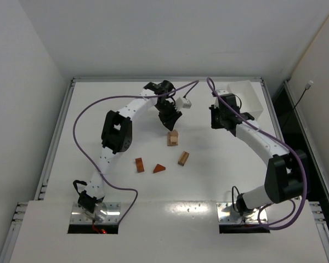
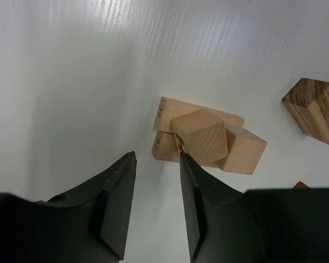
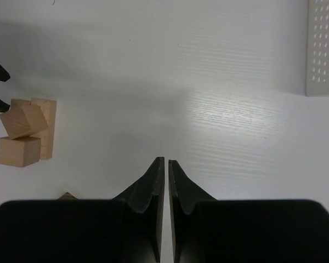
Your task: Build the wood block tower
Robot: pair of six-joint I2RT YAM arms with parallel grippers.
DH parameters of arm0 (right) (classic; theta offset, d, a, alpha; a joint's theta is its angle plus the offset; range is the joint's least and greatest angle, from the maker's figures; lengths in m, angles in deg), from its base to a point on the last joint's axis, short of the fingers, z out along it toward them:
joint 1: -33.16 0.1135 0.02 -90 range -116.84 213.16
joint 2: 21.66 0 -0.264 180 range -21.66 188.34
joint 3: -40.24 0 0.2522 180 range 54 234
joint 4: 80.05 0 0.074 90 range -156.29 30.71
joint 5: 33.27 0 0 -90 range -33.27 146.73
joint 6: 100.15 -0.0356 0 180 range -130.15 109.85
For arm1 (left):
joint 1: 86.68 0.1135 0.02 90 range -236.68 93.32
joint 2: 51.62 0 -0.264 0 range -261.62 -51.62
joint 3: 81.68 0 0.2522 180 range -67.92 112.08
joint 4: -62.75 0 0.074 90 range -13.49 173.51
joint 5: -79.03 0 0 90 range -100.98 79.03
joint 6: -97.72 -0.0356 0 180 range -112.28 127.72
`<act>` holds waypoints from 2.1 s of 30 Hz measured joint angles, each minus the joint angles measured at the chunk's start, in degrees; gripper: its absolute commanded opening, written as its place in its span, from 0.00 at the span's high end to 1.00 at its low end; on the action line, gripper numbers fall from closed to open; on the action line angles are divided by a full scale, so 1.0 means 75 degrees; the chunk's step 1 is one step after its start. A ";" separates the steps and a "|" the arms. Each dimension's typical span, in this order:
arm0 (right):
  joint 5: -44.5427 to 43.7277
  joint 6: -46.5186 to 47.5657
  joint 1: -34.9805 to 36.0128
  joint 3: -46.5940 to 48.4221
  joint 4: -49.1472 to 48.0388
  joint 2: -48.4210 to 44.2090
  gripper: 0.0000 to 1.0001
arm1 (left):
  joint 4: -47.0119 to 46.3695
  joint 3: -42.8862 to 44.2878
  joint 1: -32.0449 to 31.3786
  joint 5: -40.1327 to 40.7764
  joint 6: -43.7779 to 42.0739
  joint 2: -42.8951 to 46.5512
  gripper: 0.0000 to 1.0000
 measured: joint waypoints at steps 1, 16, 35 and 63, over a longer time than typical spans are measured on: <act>0.0017 -0.0006 0.0000 -0.0032 0.0000 -0.0032 0.96 | 0.0000 0.0000 0.0000 0.0000 -0.0009 0.0000 0.65; 0.0985 0.0224 -0.0032 -0.0294 -0.0058 -0.0283 0.97 | -0.2101 -0.0775 0.0341 0.0595 0.2046 0.0254 1.00; 0.6009 0.5782 0.1405 0.0230 0.2142 0.1244 1.00 | -0.4130 -0.3171 0.1792 0.1970 0.4599 0.2920 0.50; 0.5435 0.5869 0.2110 0.2130 0.1973 0.3430 0.67 | -0.4100 -0.3357 0.2343 0.2008 0.4829 0.2920 0.36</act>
